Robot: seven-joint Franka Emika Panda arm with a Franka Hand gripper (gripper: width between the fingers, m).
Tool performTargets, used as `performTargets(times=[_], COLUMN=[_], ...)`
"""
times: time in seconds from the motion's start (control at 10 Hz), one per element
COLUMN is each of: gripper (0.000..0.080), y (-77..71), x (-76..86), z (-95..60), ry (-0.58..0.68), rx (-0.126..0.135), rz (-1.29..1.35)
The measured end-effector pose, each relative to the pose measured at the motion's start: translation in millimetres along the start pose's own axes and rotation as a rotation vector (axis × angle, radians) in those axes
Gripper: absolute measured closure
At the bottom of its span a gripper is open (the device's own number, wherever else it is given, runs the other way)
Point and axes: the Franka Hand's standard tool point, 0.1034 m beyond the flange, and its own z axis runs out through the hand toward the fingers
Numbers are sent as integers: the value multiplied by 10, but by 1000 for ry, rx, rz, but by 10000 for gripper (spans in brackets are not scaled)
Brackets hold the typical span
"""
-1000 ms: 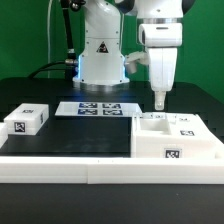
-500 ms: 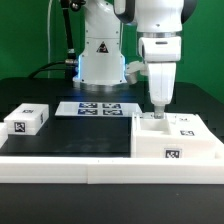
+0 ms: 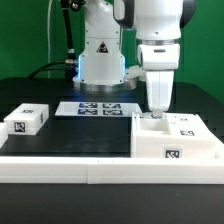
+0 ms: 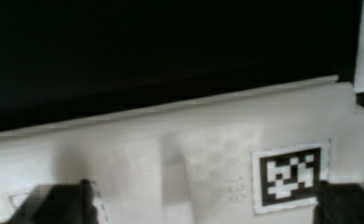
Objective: Assemble cabinet
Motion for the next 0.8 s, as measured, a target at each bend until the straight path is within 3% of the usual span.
performTargets(times=[0.2,0.3,0.4,0.5,0.8], gripper=[437,437,619,732,731], y=[-2,-4,-2,11,12], x=[0,-2,-9,-19,-18], z=[4,6,8,2,1], ry=[0,0,0,2,2], rx=[1,1,2,-2,-2], rz=[0,0,1,3,4])
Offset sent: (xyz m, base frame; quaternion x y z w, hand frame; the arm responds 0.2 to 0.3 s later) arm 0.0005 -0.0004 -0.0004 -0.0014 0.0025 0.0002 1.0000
